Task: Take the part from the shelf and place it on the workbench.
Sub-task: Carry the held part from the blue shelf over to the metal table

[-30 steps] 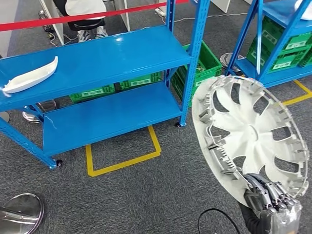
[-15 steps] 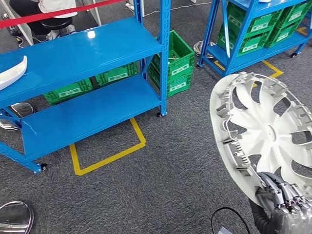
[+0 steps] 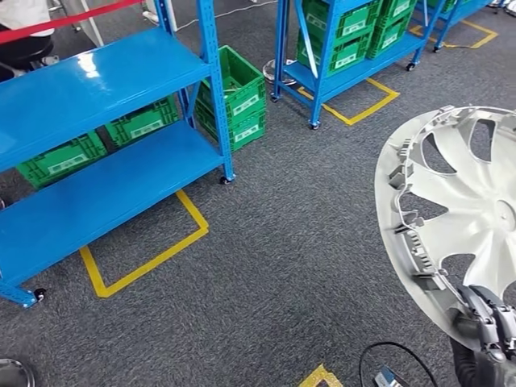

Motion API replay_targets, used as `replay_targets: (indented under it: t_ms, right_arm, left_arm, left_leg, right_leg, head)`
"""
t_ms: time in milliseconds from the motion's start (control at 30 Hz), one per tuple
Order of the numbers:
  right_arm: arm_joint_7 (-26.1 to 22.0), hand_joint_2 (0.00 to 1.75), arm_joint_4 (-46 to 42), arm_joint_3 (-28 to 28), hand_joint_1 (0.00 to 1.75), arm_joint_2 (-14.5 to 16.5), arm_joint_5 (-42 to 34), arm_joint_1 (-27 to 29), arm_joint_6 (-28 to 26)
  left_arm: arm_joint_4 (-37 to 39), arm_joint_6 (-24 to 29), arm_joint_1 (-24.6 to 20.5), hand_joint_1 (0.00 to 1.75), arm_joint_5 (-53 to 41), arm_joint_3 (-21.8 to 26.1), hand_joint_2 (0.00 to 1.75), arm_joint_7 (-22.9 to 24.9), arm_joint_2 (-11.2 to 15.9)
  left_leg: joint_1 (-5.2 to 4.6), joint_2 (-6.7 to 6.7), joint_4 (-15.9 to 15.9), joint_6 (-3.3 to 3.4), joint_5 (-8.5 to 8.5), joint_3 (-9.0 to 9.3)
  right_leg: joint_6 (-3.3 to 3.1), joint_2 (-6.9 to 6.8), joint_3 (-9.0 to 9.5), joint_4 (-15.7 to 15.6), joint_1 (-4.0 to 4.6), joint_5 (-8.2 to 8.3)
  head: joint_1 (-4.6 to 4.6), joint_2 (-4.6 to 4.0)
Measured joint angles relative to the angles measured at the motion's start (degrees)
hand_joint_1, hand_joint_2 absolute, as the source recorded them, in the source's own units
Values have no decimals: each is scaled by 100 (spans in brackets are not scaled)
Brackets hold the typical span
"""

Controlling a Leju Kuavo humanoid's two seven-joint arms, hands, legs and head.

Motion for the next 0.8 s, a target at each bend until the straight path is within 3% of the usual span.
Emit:
replay_targets:
  t_ms: [67, 100, 167, 233, 267, 300, 333, 367, 400, 467, 533, 600, 633, 667, 733, 767, 800]
  right_arm:
    - [1, 175, -57, -95, 175, 17, 39, 24, 0]
    - [1, 175, -78, -139, 175, 22, 47, 39, 0]
    - [1, 175, -104, -195, 175, 38, 52, 50, 0]
    - [3, 175, -112, -230, 175, 64, 43, 51, 0]
    - [4, 175, -112, -248, 175, 75, 27, 57, 0]
    - [3, 175, -112, -266, 175, 84, 7, 62, 0]
    - [2, 175, -113, -281, 175, 91, -16, 68, 0]
    - [0, 175, -114, -293, 175, 96, -37, 71, 0]
    - [-1, 175, -115, -306, 175, 101, -51, 73, 0]
    - [-1, 175, -121, -336, 175, 110, -65, 76, 0]
    - [2, 175, -134, -366, 175, 123, -71, 87, 0]
    - [-1, 175, -147, -396, 175, 137, -75, 118, 0]
    - [-3, 175, -153, -413, 175, 141, -75, 132, 0]
    - [-6, 175, -158, -424, 175, 144, -76, 138, 0]
    - [-8, 175, -164, -436, 175, 145, -77, 133, 0]
    - [-8, 175, -165, -442, 175, 146, -78, 130, 0]
    - [-6, 175, -165, -457, 175, 147, -80, 132, 0]
  left_arm:
    - [3, 2, 0, 0, -4, 0, 175, 23, -5]
    - [4, 3, 0, 0, -5, 0, 175, 32, -8]
    - [6, 4, 9, 0, -6, 0, 175, 45, -10]
    - [9, 5, 17, 0, -6, 0, 175, 52, -11]
    - [11, 5, 19, 0, -7, 0, 175, 55, -11]
    - [12, 5, 18, 0, -9, 0, 175, 57, -10]
    - [12, 5, 16, 0, -13, 0, 175, 59, -10]
    - [12, 5, 12, 0, -19, 0, 175, 59, -10]
    - [12, 6, 6, 0, -25, 0, 175, 60, -10]
    - [13, 6, -12, 0, -39, 0, 175, 60, -14]
    - [15, 6, -24, 0, -45, 0, 175, 59, -21]
    - [19, 3, -25, 0, -46, 0, 175, 61, -33]
    - [21, 1, -26, 0, -47, 0, 175, 62, -39]
    - [22, -2, -22, 0, -49, 1, 175, 63, -42]
    - [23, -2, -16, 0, -54, 2, 175, 64, -40]
    - [23, -2, -13, 0, -57, 2, 175, 64, -39]
    - [23, -2, -15, 0, -63, 2, 175, 64, -39]
  left_leg:
    - [12, 103, 2, -59, 84, -31]
    - [29, 69, 16, -90, 51, -59]
    - [51, -182, 310, -140, -311, -185]
    - [58, -461, 1036, -152, -879, -400]
    - [55, -520, 1380, -146, -1047, -476]
    - [49, -551, 1575, -135, -1085, -484]
    - [44, -570, 1567, -119, -1004, -402]
    - [41, -601, 1348, -100, -849, -216]
    - [43, -683, 991, -78, -705, 33]
    - [58, -890, 290, -47, -589, 462]
    - [53, -951, 56, -32, -614, 561]
    - [54, -830, 65, 17, -555, 489]
    - [57, -761, 68, 57, -509, 445]
    - [65, -689, 62, 91, -459, 395]
    - [52, -552, 65, 127, -363, 285]
    - [45, -478, 71, 129, -309, 220]
    - [38, -400, 81, 125, -253, 145]
  right_leg:
    - [-121, 75, -58, -121, 37, 16]
    - [-177, 134, -113, -126, 39, 64]
    - [-294, 253, -232, -140, 26, 182]
    - [-353, 383, -369, -122, 26, 301]
    - [-363, 451, -445, -112, 35, 356]
    - [-365, 523, -522, -97, 43, 409]
    - [-364, 595, -600, -76, 49, 458]
    - [-358, 670, -678, -49, 50, 504]
    - [-346, 740, -752, -16, 47, 547]
    - [-300, 861, -891, 49, 54, 634]
    - [-232, 956, -986, 71, 52, 737]
    - [-158, 973, -1049, 84, 39, 776]
    - [-127, 877, -1102, 178, 36, 656]
    - [-98, 747, -1176, 383, 32, 432]
    - [-48, 507, -1352, 1083, 14, -169]
    - [-23, 473, -1408, 1455, 2, -355]
    - [-4, 461, -1405, 1719, -8, -396]
  head:
    - [-4, 0]
    - [1, 0]
    - [-10, 0]
    - [-29, 1]
    - [-34, 1]
    - [-35, 1]
    - [-35, 1]
    - [-35, 0]
    - [-36, 0]
    - [-31, 0]
    - [-27, 0]
    - [-25, 0]
    - [-12, 0]
    - [2, 0]
    - [32, 0]
    - [35, 0]
    - [38, 0]
